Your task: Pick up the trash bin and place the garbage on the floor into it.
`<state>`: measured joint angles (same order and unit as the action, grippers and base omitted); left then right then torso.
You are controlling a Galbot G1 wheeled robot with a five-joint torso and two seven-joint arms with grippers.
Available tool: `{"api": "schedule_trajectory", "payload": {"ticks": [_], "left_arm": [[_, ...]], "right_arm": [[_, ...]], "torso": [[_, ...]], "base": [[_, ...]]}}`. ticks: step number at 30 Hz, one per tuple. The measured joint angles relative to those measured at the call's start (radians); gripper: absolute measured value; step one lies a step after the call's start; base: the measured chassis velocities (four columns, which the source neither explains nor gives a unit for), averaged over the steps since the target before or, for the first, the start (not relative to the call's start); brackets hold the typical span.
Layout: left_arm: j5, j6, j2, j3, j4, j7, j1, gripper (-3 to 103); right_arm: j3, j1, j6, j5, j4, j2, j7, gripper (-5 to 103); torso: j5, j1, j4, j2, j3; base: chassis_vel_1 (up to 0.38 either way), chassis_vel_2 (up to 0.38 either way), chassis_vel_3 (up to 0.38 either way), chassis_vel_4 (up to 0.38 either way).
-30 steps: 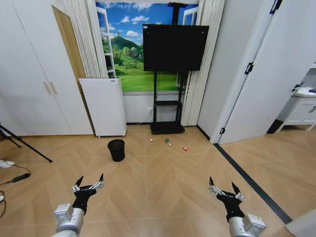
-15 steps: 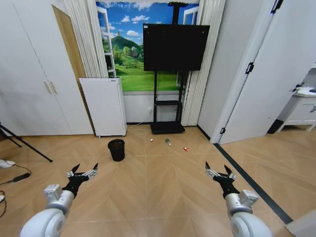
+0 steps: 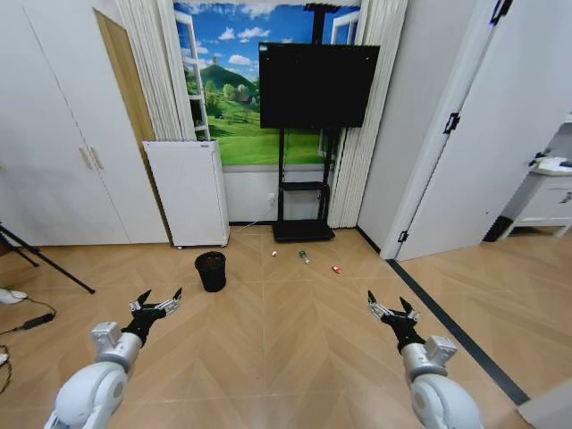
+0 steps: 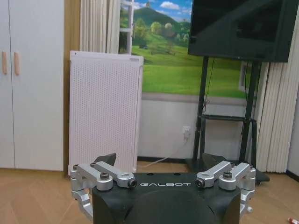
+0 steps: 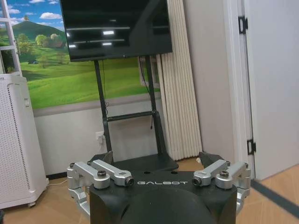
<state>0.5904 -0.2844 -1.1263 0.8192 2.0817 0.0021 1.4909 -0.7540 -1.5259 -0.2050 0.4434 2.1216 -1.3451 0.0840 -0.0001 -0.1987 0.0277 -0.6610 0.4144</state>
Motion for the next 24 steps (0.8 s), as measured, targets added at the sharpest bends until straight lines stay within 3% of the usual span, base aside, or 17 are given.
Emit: {"api": "schedule_trajectory", "payload": {"ticks": [1,5,16,24], "left_arm": [[-0.009,0.048,-0.010,-0.001,-0.001,0.008,0.004,100],[-0.088,0.109,-0.049,0.017,0.022,0.026,0.053,100],[-0.152,0.124,-0.073,0.024,0.045,0.026,0.068,100],[-0.155,0.116,-0.069,0.029,0.045,0.020,0.063,100]], "right_arm": [[0.009,0.004,0.027,-0.039,-0.003,-0.005,-0.002,100],[0.012,-0.017,0.105,-0.154,0.009,-0.030,-0.006,100],[0.003,-0.045,0.109,-0.180,0.039,-0.040,0.003,100],[0.008,-0.048,0.097,-0.183,0.036,-0.036,0.011,100]], "torso": [[0.0001,0.000,0.0000,0.000,0.000],[0.0002,0.000,-0.0001,0.000,0.000],[0.0001,0.000,0.0000,0.000,0.000],[0.0001,0.000,0.0000,0.000,0.000]], "base": [[0.000,0.000,0.000,0.000],[0.000,0.000,0.000,0.000],[0.000,0.000,0.000,0.000],[0.000,0.000,0.000,0.000]]}}
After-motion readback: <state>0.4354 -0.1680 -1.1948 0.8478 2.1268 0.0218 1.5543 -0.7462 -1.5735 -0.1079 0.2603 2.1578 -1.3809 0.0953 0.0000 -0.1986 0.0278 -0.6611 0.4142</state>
